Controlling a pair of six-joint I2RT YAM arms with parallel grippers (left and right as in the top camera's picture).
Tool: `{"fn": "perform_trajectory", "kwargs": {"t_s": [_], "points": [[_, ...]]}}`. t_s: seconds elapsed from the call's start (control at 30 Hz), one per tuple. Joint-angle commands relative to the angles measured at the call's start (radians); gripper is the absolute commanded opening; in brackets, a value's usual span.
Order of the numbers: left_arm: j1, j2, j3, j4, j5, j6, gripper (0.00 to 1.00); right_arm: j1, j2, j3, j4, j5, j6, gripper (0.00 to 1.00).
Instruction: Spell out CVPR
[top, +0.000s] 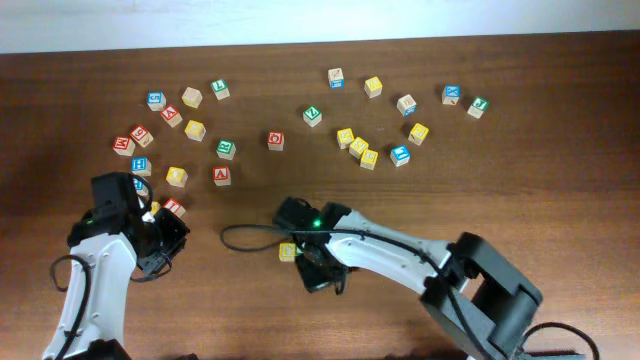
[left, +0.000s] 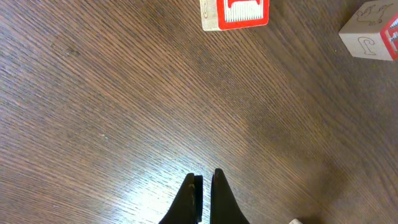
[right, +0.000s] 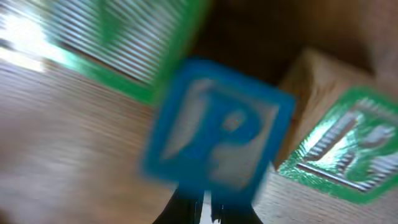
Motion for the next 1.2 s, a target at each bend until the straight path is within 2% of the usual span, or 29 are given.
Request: {"fn": "perform_trajectory", "kwargs": {"t_s": [0.0, 0.13, 0.4, 0.5, 0.6, 0.7, 0.83, 1.17], "points": [[0.005, -0.011, 0.008, -0.004, -0.011, 0.018, 0.0, 0.003, 0.01, -0.024, 0.0, -0.002, 0.006, 0.04], [0.005, -0.011, 0.008, -0.005, -0.011, 0.018, 0.0, 0.002, 0.007, 0.001, -0.026, -0.003, 0.007, 0.04], [0.005, -0.011, 0.008, -0.004, -0.011, 0.018, 0.0, 0.001, -0.009, 0.217, -0.22, -0.002, 0.003, 0.04], [-0.012, -0.011, 0.008, -0.005, -0.003, 0.069, 0.0, -0.03, -0.01, 0.276, -0.253, -0.003, -0.003, 0.04], [-0.059, -0.011, 0.008, -0.018, 0.0, 0.08, 0.0, -0.094, -0.008, 0.289, -0.275, -0.065, -0.061, 0.04], [-0.066, -0.011, 0.008, -0.013, 0.0, 0.08, 0.0, -0.076, -0.006, 0.275, -0.302, -0.114, -0.076, 0.04], [-0.066, -0.011, 0.008, -0.012, 0.0, 0.08, 0.0, 0.004, -0.006, 0.188, -0.225, -0.111, 0.04, 0.04], [-0.066, -0.011, 0.008, -0.016, 0.0, 0.08, 0.0, 0.021, -0.006, 0.029, -0.039, -0.058, 0.03, 0.04]]}}
